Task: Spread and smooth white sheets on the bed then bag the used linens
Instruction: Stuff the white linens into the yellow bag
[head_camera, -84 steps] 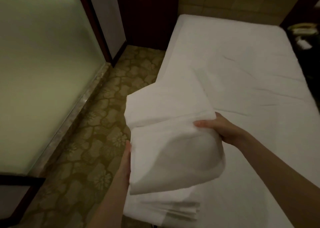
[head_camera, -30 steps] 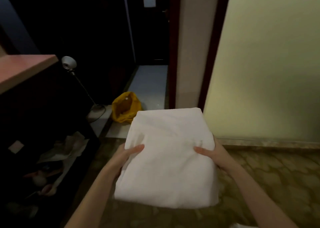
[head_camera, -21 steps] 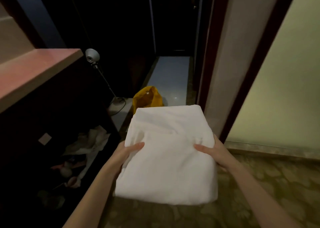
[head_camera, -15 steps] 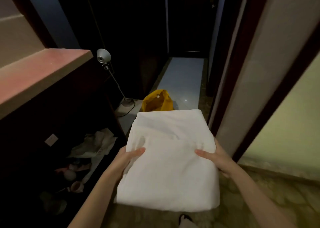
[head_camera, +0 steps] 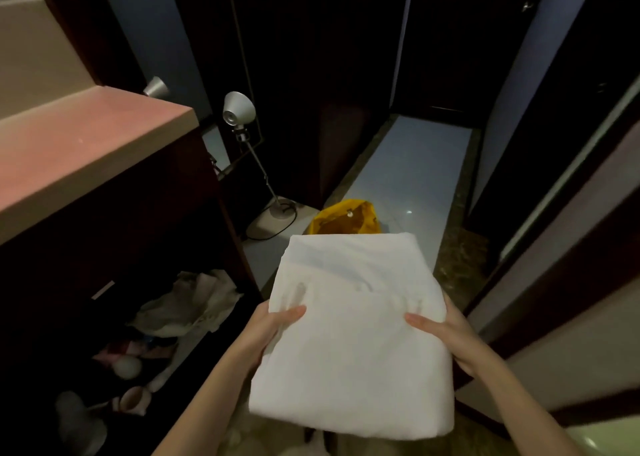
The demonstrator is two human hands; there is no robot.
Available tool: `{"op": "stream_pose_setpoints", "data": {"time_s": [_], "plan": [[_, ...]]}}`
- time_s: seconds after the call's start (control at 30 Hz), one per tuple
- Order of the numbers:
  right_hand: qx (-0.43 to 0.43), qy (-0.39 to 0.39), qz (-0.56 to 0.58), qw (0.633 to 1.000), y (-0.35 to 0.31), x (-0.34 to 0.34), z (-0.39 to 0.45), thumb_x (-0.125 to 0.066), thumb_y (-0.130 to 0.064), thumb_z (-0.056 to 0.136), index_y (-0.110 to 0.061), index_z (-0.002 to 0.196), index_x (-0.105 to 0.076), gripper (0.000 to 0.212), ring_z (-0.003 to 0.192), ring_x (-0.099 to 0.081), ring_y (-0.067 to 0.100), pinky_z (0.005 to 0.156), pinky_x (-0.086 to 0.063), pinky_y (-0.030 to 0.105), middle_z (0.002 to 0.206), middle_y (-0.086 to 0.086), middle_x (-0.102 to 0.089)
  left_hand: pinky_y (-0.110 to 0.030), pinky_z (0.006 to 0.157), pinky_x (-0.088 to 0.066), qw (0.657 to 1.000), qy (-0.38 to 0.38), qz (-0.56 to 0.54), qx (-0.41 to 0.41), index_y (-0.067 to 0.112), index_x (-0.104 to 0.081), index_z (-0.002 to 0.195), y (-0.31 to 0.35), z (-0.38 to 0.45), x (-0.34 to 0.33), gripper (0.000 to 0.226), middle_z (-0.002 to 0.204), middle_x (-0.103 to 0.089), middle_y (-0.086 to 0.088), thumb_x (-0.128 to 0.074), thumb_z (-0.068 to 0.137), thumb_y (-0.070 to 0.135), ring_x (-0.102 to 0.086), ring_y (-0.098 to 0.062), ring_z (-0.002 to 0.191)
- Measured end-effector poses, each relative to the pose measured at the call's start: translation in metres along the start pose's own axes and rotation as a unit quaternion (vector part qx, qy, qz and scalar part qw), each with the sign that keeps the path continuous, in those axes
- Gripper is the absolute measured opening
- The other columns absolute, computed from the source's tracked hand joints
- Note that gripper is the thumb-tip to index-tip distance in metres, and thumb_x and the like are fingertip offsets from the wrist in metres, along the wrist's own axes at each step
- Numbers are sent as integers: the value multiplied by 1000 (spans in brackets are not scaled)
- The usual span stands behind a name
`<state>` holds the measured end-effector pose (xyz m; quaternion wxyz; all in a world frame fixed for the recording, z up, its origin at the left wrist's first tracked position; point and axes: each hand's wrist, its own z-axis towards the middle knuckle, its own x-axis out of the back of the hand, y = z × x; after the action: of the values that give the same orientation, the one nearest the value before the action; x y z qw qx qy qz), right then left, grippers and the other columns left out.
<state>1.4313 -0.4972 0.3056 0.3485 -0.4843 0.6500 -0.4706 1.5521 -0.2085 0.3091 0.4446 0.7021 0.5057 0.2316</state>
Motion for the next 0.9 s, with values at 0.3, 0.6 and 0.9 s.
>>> {"op": "stream_pose_setpoints", "data": {"time_s": [0.3,0.6,0.9], "plan": [[-45,35,-2,998,-17,26,205,-94,-56,18,-27,141,-42,136,104,-65,16,84,-54,33,119,-3,-65,-33,69,-57,999,-39,-21,20,5,-63,115,63,224,1,103,105,-73,-16,-98,26,42,-71,-32,95],[-74,39,9,996,-35,61,387,-93,-48,40,-32,143,-37,118,107,-62,17,89,-53,38,124,-4,-61,-39,80,-57,996,-6,53,76,6,-62,121,115,403,-7,56,103,-74,-9,-82,72,26,-71,-27,94],[-139,61,0,988,68,86,576,-88,-17,67,-22,140,-39,88,95,-59,8,64,-49,18,111,-8,-60,-37,77,-56,991,40,34,127,9,-69,107,40,593,-8,53,90,-76,-6,-89,62,31,-73,-25,84]]}}
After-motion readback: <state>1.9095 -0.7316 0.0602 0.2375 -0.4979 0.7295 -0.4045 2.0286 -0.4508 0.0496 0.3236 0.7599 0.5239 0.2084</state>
